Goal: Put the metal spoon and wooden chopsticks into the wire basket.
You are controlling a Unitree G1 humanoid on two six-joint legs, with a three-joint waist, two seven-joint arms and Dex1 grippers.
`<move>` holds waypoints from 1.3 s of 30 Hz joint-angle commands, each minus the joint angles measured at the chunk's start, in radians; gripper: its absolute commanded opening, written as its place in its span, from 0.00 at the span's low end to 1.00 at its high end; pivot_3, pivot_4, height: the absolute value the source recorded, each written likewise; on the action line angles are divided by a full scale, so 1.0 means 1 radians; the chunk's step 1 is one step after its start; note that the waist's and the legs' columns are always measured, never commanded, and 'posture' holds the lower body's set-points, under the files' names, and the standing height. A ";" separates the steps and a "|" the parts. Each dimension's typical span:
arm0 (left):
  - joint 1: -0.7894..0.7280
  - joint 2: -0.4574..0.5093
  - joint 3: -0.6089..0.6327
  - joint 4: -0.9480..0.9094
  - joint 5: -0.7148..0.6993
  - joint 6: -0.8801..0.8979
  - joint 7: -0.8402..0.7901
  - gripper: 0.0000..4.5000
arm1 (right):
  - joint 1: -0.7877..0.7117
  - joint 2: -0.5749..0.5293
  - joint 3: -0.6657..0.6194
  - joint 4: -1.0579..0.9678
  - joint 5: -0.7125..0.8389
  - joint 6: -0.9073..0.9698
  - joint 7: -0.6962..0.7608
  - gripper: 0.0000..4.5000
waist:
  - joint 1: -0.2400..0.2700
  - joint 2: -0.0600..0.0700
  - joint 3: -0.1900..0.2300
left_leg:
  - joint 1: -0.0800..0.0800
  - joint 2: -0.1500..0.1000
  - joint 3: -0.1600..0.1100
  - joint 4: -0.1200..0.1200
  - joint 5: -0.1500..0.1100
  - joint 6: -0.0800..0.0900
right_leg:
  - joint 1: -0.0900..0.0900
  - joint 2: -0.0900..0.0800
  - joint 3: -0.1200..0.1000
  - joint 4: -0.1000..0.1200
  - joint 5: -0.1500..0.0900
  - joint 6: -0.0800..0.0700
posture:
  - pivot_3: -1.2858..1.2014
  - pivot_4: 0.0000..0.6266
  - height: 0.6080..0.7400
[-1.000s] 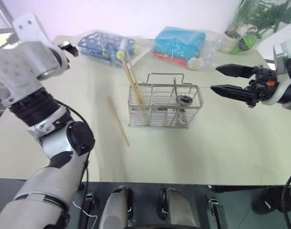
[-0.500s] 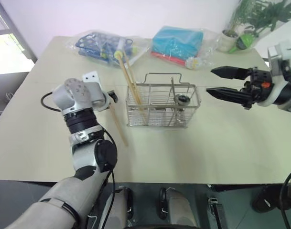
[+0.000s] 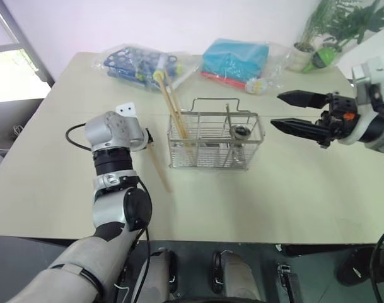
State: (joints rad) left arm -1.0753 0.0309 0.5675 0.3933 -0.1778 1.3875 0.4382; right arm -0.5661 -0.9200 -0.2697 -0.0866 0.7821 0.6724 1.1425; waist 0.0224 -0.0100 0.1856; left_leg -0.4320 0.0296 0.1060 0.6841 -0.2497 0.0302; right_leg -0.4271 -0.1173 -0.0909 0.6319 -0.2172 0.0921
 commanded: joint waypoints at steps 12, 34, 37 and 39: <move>-0.024 0.254 -0.144 -0.015 0.071 -0.526 -0.183 0.01 | -0.024 -0.004 -0.020 0.002 0.004 -0.016 0.002 0.91 | 0.003 -0.002 0.002 | -0.004 0.002 0.001 0.000 0.002 -0.003 | -0.005 0.002 0.000 0.000 0.000 -0.001 | 0.52 0.24 0.81; -0.016 0.267 -0.315 -0.589 -0.620 -0.444 -0.688 0.01 | 0.063 -0.051 -0.112 -0.073 0.070 0.052 -0.018 0.91 | 0.013 -0.003 0.002 | -0.008 0.001 0.002 0.002 0.002 -0.001 | -0.007 0.003 0.000 -0.001 0.002 0.000 | 0.52 0.24 0.81; 0.049 0.245 -0.396 -0.598 -0.571 -0.497 -0.716 0.01 | 0.069 -0.050 -0.117 -0.086 0.079 0.056 -0.029 0.91 | 0.016 -0.003 0.002 | -0.009 0.001 0.002 0.002 0.002 -0.001 | -0.007 0.003 0.000 -0.001 0.002 -0.001 | 0.52 0.24 0.81; 0.091 0.224 -0.435 -0.584 -0.524 -0.553 -0.720 0.01 | 0.071 -0.048 -0.119 -0.089 0.082 0.056 -0.038 0.91 | 0.017 -0.003 0.002 | -0.009 0.001 0.002 0.003 0.002 -0.001 | -0.007 0.003 0.000 -0.002 0.002 -0.001 | 0.52 0.24 0.81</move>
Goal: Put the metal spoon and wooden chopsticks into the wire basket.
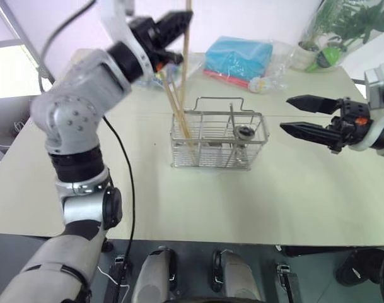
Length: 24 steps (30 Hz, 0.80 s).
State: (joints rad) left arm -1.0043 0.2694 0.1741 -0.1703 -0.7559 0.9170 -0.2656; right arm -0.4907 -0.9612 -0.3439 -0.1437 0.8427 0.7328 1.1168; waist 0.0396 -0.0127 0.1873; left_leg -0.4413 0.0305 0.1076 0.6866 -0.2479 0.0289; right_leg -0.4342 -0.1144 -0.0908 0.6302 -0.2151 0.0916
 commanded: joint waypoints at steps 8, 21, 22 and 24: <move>0.131 -0.114 -0.044 -0.047 0.066 -0.182 -0.001 0.80 | -0.009 -0.004 -0.044 -0.032 0.030 -0.005 -0.031 0.91 | 0.000 0.000 0.000 | 0.000 0.000 -0.001 0.000 -0.001 0.001 | 0.000 0.000 0.000 0.000 0.000 0.000 | 0.52 0.24 0.81; 0.107 0.575 0.118 -0.068 -0.129 0.016 -0.530 0.99 | -0.041 -0.052 -0.002 0.131 -0.063 -0.072 0.060 0.91 | -0.035 0.001 0.000 | -0.001 0.001 0.000 -0.002 0.000 0.000 | -0.003 0.002 0.000 0.000 -0.001 0.000 | 0.52 0.24 0.81; 0.154 0.672 0.111 -0.063 -0.110 0.005 -0.619 0.99 | -0.034 -0.065 0.003 0.151 -0.075 -0.081 0.087 0.91 | -0.037 0.002 0.000 | -0.001 0.001 0.001 -0.002 0.000 0.000 | -0.003 0.002 0.000 0.000 -0.001 0.000 | 0.52 0.24 0.81; 0.248 0.807 0.102 -0.066 -0.086 -0.030 -0.760 0.99 | -0.021 -0.087 0.007 0.186 -0.092 -0.100 0.135 0.91 | -0.037 0.002 0.000 | -0.001 0.001 0.002 -0.002 0.000 0.000 | -0.004 0.002 0.000 0.000 -0.001 -0.001 | 0.52 0.24 0.81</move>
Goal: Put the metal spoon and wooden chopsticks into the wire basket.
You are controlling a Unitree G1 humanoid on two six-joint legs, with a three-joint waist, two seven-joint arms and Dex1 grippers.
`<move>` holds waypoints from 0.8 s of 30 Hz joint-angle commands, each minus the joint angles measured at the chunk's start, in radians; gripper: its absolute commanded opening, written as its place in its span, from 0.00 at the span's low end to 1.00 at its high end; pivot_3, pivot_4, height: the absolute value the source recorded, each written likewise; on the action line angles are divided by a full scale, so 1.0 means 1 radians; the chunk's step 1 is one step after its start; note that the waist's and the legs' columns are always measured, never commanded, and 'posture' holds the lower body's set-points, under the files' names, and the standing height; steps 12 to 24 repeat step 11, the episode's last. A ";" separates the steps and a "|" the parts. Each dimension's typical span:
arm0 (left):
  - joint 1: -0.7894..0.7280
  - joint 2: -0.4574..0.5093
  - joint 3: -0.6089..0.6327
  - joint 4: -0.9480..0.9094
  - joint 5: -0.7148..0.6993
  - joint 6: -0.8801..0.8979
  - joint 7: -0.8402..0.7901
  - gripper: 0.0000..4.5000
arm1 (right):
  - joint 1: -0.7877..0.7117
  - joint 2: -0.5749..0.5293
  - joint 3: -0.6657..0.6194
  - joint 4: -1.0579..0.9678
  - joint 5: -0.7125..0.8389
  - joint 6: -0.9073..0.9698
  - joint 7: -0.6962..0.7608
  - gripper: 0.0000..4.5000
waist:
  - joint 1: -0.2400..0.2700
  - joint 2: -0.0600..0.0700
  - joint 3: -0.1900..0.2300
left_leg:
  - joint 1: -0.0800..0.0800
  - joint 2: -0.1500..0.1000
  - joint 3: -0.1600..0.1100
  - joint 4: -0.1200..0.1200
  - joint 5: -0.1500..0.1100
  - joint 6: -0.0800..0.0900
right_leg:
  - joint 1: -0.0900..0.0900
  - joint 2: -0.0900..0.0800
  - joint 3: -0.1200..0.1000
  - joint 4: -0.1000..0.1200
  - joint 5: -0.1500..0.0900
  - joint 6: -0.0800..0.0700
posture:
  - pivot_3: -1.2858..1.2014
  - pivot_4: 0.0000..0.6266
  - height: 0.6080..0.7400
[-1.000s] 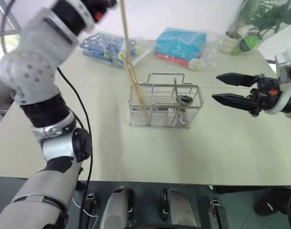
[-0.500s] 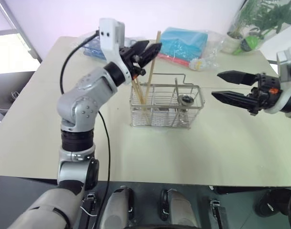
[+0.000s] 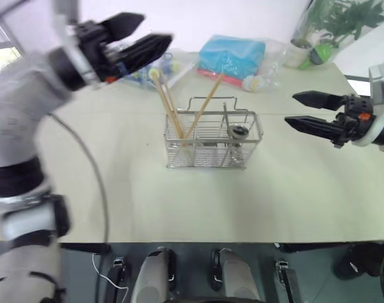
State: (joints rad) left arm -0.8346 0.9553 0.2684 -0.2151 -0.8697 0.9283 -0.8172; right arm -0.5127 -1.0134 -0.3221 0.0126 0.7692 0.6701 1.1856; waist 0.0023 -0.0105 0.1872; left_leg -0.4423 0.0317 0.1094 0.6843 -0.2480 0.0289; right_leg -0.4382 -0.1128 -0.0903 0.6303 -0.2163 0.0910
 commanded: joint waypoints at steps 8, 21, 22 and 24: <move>0.307 0.324 0.056 0.020 0.106 -0.158 -0.445 0.99 | 0.018 -0.120 0.022 0.160 -0.095 -0.104 0.247 0.91 | 0.009 0.001 0.001 | -0.001 0.000 -0.001 0.000 -0.003 0.003 | -0.002 -0.003 0.000 -0.002 -0.002 -0.004 | 0.52 0.24 0.81; 0.307 0.314 0.048 0.015 0.130 -0.192 -0.439 0.99 | -0.007 -0.114 0.037 0.197 -0.123 -0.125 0.246 0.91 | 0.006 0.002 0.001 | -0.001 0.000 -0.001 -0.001 -0.003 0.004 | -0.002 -0.002 0.000 -0.001 -0.002 -0.004 | 0.52 0.24 0.81; 0.307 0.314 0.048 0.015 0.130 -0.192 -0.439 0.99 | -0.007 -0.114 0.037 0.197 -0.123 -0.125 0.246 0.91 | 0.006 0.002 0.001 | -0.001 0.000 -0.001 -0.001 -0.003 0.004 | -0.002 -0.002 0.000 -0.001 -0.002 -0.004 | 0.52 0.24 0.81; 0.307 0.314 0.048 0.015 0.130 -0.192 -0.439 0.99 | -0.007 -0.114 0.037 0.197 -0.123 -0.125 0.246 0.91 | 0.006 0.002 0.001 | -0.001 0.000 -0.001 -0.001 -0.003 0.004 | -0.002 -0.002 0.000 -0.001 -0.002 -0.004 | 0.52 0.24 0.81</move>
